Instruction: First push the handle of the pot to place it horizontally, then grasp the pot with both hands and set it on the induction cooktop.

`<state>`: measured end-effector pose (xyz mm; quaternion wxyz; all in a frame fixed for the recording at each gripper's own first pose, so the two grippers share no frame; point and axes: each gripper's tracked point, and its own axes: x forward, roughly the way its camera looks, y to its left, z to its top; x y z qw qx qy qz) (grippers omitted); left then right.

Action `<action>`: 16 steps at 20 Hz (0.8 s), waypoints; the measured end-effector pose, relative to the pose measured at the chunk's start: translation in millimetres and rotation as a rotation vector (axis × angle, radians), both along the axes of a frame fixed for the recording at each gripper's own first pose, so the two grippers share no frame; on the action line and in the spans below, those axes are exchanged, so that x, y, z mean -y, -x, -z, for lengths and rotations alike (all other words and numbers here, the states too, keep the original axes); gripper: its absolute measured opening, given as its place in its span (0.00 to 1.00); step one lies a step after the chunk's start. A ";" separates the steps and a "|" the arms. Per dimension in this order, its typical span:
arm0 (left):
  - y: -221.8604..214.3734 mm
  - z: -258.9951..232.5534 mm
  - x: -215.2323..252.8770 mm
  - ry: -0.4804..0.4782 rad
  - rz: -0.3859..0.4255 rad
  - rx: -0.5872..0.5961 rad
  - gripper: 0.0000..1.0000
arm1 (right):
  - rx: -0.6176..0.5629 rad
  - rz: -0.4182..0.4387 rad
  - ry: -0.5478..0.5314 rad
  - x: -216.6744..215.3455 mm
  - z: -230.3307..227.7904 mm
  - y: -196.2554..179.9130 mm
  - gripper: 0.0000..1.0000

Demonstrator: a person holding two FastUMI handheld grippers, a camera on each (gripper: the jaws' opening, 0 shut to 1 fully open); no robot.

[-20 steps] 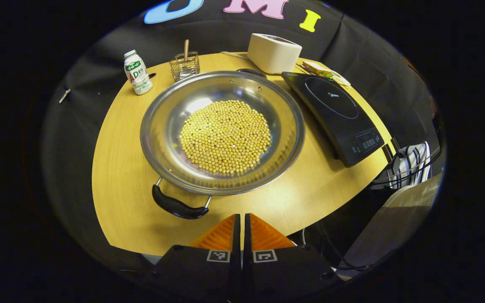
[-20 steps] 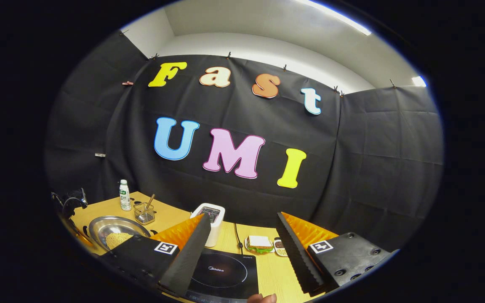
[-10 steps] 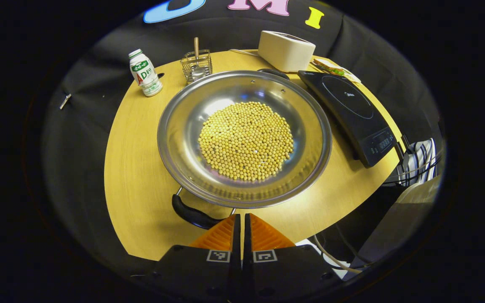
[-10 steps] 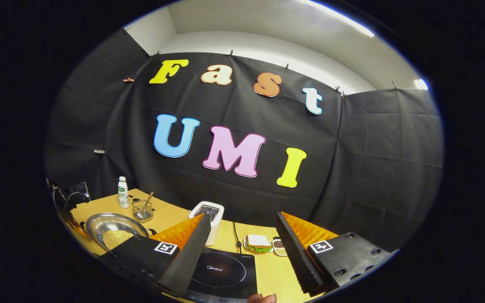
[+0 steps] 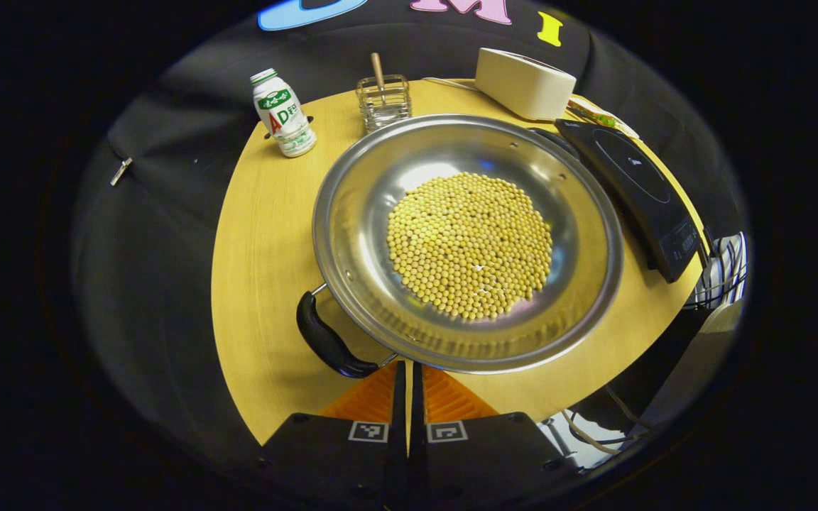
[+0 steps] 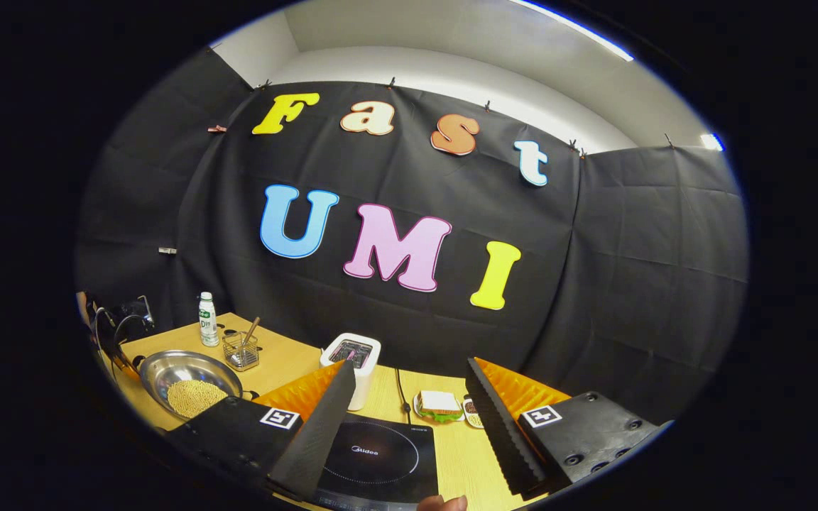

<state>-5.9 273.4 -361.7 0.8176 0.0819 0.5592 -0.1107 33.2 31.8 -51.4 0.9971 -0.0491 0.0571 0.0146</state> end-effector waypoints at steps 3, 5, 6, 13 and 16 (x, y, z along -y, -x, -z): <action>-17.9 6.2 -28.6 -0.053 0.011 0.012 0.05 | -0.002 0.004 0.019 -1.7 0.9 -0.7 0.97; -33.5 12.8 -44.2 -0.073 0.014 0.023 0.06 | -0.011 0.006 0.026 -1.3 4.5 -1.4 0.97; -39.1 16.8 -51.4 -0.089 0.018 0.024 0.05 | -0.016 0.008 0.028 -1.5 5.8 -1.4 0.97; -75.2 28.2 -78.4 -0.157 0.062 0.022 0.05 | -0.050 -0.003 0.056 -8.1 16.3 -1.1 0.97; -83.6 28.5 -82.9 -0.182 0.083 0.019 0.05 | -0.060 -0.015 0.067 -13.3 19.8 -1.3 0.97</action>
